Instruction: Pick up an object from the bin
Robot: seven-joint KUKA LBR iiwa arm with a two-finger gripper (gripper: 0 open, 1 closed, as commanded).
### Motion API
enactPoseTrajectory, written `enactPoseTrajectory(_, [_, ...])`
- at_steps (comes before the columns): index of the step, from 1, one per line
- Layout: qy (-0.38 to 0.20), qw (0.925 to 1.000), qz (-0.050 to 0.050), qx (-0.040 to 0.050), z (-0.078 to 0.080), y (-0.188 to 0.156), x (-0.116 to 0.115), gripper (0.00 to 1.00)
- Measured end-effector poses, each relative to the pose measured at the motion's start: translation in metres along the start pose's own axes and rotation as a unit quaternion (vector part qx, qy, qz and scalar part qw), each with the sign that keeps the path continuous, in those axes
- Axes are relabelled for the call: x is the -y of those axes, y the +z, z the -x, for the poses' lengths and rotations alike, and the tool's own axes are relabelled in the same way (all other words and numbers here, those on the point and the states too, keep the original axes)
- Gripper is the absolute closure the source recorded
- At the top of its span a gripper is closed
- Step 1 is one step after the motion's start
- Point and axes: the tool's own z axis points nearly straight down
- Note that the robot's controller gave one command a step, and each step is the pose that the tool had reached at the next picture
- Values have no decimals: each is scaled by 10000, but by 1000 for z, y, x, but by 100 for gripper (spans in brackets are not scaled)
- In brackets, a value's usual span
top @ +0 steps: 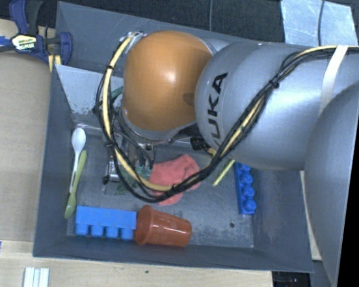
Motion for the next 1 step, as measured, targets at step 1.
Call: enactPoseTrajectory(1, [18,10000,15,40,2,-5,1,0])
